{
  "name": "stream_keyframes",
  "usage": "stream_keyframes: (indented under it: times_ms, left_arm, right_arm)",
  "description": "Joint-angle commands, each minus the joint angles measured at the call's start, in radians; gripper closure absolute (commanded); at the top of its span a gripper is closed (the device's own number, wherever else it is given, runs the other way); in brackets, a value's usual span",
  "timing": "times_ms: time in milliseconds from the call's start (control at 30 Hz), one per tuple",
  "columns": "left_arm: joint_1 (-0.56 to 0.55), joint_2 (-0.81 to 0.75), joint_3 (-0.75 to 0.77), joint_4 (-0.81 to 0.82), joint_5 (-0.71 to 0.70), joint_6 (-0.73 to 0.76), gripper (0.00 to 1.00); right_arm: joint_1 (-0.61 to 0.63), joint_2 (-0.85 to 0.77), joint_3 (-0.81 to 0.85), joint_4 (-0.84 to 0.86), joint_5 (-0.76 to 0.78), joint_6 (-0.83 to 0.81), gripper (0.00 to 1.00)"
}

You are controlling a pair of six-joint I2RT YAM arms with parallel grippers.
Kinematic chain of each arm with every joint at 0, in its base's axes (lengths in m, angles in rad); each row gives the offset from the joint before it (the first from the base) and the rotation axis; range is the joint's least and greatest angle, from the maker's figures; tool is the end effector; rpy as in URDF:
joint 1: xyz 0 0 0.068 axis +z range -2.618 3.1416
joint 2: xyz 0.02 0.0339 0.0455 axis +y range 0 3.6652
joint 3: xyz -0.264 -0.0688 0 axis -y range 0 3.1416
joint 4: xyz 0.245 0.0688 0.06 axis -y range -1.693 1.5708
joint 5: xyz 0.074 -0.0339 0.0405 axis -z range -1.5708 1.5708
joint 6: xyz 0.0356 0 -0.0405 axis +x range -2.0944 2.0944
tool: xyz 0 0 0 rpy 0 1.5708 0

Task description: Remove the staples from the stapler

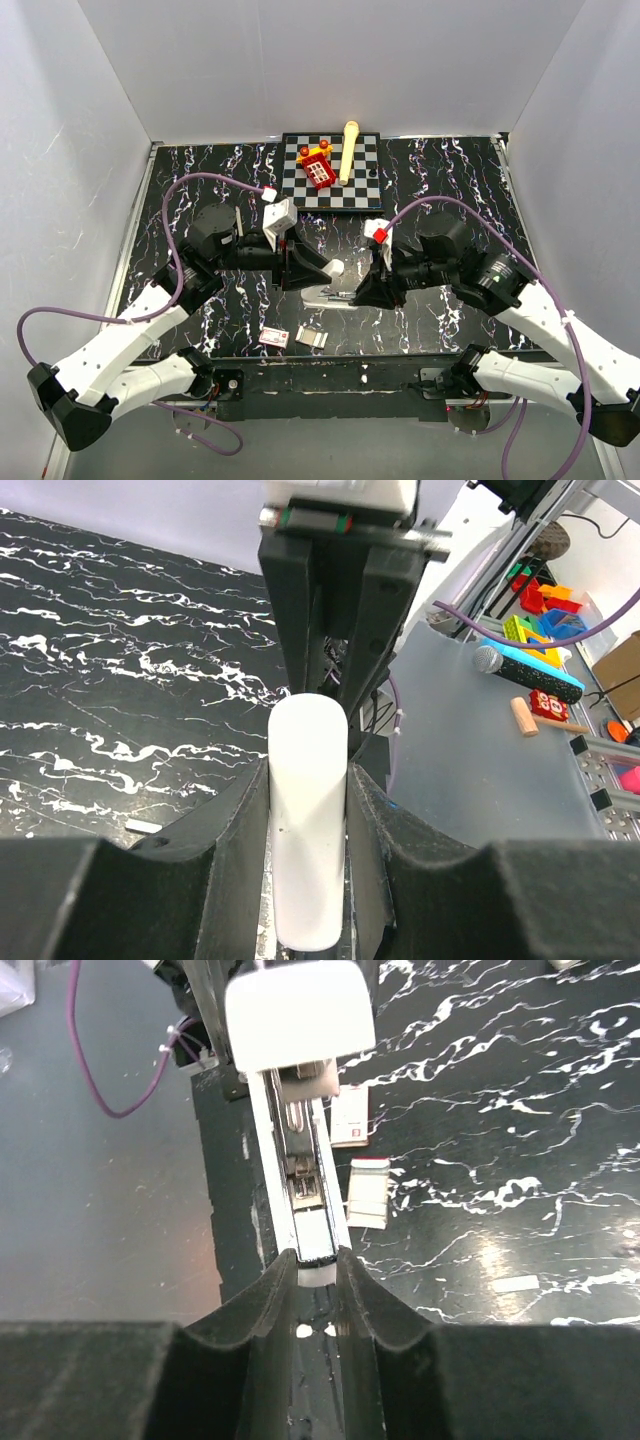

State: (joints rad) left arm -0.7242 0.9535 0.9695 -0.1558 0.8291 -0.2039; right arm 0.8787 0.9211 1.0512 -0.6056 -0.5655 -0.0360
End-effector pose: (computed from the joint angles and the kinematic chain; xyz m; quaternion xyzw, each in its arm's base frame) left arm 0.1386 -0.1577 0.3790 0.4330 0.5996 -0.5406 0.4009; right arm 0.1053 0.1569 0.3674 -0.4924 0.6714 0.4219 0.3589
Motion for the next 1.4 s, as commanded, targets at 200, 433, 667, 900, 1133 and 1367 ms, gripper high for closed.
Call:
stream_keyframes:
  times_ms: [200, 433, 667, 900, 1133, 1367]
  left_arm:
    - [0.011, 0.025, 0.008, 0.012, -0.116, 0.052, 1.00]
    - [0.011, 0.063, 0.028, -0.018, -0.241, 0.043, 1.00]
    - [0.011, 0.096, 0.046, -0.014, -0.326, 0.028, 1.00]
    - [0.011, 0.137, 0.061, 0.006, -0.383, 0.004, 1.00]
    - [0.009, 0.180, 0.077, 0.021, -0.447, -0.014, 1.00]
    - [0.009, 0.234, 0.097, 0.045, -0.550, -0.060, 1.00]
  right_arm:
    - [0.013, -0.041, 0.179, -0.060, 0.193, -0.021, 0.63]
    - [0.013, -0.007, 0.225, -0.004, 0.302, 0.001, 0.77]
    - [0.013, 0.100, 0.213, 0.064, 0.455, 0.070, 0.99]
    - [0.011, 0.145, 0.090, 0.265, 0.561, 0.139, 0.99]
    - [0.011, 0.222, -0.028, 0.461, 0.598, 0.176, 0.99]
    - [-0.001, 0.265, -0.160, 0.673, 0.584, 0.223, 0.99]
